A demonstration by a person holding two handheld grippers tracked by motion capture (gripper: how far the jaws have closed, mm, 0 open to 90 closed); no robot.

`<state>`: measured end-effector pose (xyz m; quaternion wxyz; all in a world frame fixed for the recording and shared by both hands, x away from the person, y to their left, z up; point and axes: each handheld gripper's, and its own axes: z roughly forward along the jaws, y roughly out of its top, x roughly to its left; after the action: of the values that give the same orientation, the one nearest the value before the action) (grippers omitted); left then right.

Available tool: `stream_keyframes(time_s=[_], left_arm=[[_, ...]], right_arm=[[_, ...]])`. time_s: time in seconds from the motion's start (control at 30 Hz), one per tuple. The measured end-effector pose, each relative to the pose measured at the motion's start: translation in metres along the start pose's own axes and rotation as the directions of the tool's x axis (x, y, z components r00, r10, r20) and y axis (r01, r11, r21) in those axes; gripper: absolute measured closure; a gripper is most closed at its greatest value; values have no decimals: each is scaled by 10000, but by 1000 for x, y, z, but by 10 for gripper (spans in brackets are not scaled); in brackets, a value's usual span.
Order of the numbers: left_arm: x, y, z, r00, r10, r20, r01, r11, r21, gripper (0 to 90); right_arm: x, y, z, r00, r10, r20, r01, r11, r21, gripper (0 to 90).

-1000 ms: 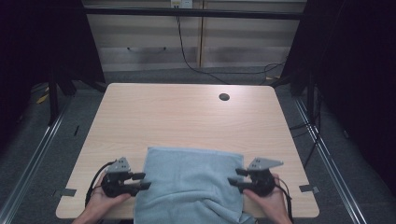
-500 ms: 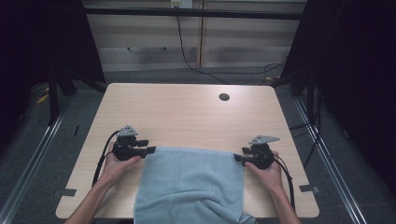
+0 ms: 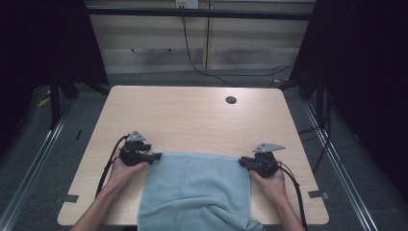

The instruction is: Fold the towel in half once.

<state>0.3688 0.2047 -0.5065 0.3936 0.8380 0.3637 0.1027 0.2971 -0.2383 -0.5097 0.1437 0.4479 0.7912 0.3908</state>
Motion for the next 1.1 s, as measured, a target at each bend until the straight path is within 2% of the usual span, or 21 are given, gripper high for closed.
stream_keyframes(time_s=[0.03,0.1,0.13,0.23,0.27,0.33,0.4,0.5,0.57,0.63,0.73,0.83,0.97,1.1], left_arm=[[-4,-1,0,9995,282,-115,-282,9996,12,388],[-8,-2,-2,9958,915,-97,-914,9957,120,498],[-10,-2,-3,9956,922,170,-925,9955,180,556],[-14,-3,-4,9949,925,410,-930,9956,102,756],[-15,-4,-4,9951,893,428,-899,9959,134,785],[-15,-5,-5,9958,598,696,-609,9981,133,805],[-13,-7,-6,9947,292,990,-292,9996,-13,809],[-8,-4,-15,9928,-107,1192,162,9989,-449,811],[-5,0,-24,9906,-314,1333,440,9947,-931,812],[-4,6,-34,9914,-206,1293,363,9921,-1201,812],[-2,18,-49,9896,-289,1411,550,9812,-1852,812],[0,34,-63,9922,-56,1243,335,9741,-2235,811],[6,58,-79,9935,5,1135,308,9614,-2735,811],[13,83,-92,9965,117,832,143,9519,-3062,811]], right_arm=[[1,0,0,10000,37,-5,-37,10000,9,823],[1,0,0,10000,48,-36,-48,10000,6,837],[1,1,0,10000,67,-63,-67,10000,15,838],[2,0,-1,9997,172,-144,-171,9998,55,841],[3,0,-1,9998,123,-175,-122,9999,62,842],[5,0,-2,9994,211,-288,-208,9997,104,846],[8,2,-3,9995,65,-313,-62,9999,102,849],[6,9,-15,9981,302,-534,-332,9979,-553,856],[5,16,-25,9968,456,-656,-525,9927,-1084,859],[5,26,-35,9967,404,-701,-504,9879,-1469,860],[5,46,-46,9974,238,-682,-368,9799,-1962,862],[6,73,-57,9980,-26,-624,-124,9712,-2380,863],[5,108,-70,9987,-277,-429,148,9611,-2758,864],[-5,136,-77,9991,-215,-378,84,9481,-3179,864]])
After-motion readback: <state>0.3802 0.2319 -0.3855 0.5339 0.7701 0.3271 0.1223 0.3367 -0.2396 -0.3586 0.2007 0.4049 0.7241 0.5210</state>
